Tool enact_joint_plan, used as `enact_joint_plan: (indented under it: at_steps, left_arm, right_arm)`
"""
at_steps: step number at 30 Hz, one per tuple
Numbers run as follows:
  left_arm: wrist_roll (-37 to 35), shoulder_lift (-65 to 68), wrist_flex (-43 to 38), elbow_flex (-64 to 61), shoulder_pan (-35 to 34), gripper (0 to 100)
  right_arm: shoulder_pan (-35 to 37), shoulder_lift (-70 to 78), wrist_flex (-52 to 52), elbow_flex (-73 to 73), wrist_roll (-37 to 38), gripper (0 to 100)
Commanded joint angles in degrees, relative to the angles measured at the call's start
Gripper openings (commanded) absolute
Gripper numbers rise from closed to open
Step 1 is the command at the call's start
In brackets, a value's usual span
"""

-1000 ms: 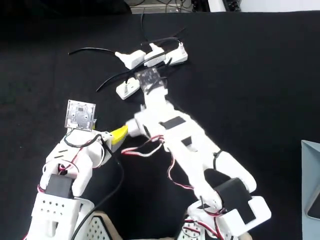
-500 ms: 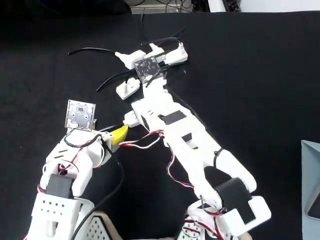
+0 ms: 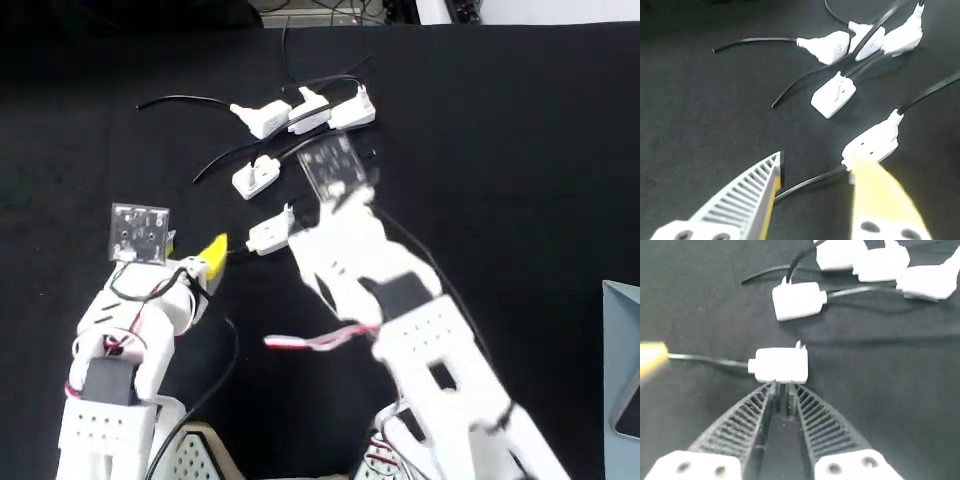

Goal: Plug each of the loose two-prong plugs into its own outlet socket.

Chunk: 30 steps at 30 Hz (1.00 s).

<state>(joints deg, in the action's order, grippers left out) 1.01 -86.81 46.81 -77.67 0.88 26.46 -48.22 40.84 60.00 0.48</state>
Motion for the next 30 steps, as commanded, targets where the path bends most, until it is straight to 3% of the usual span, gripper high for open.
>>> enact_joint_plan:
  at_steps: [1, 3, 7, 20, 25, 30]
  left_arm:
    - [-0.1, -9.3, 4.0, -1.3, 0.0, 10]
    - [2.2, -14.9, 5.5, -3.3, 0.8, 2]
    - [7.6, -17.1, 5.3, -7.2, 1.2, 3]
    - [7.9, -15.7, 5.1, -14.7, 1.1, 3]
    - [9.1, -15.7, 5.0, -18.9, 1.2, 3]
    - [10.3, -15.6, 5.5, -19.8, 1.0, 3]
  right_arm:
    - [0.5, -7.9, 0.0, 6.3, 0.3, 1.2]
    - [0.5, -11.6, -0.2, 10.1, 0.3, 1.2]
    - [-1.1, -19.6, -0.2, 15.2, 0.2, 1.2]
    - [-8.4, -50.9, 0.6, 37.1, -0.3, 1.2]
    - [-8.1, -60.6, 11.6, 36.4, -0.3, 1.2]
    - [-8.1, -59.0, 17.5, 36.4, -0.3, 1.4]
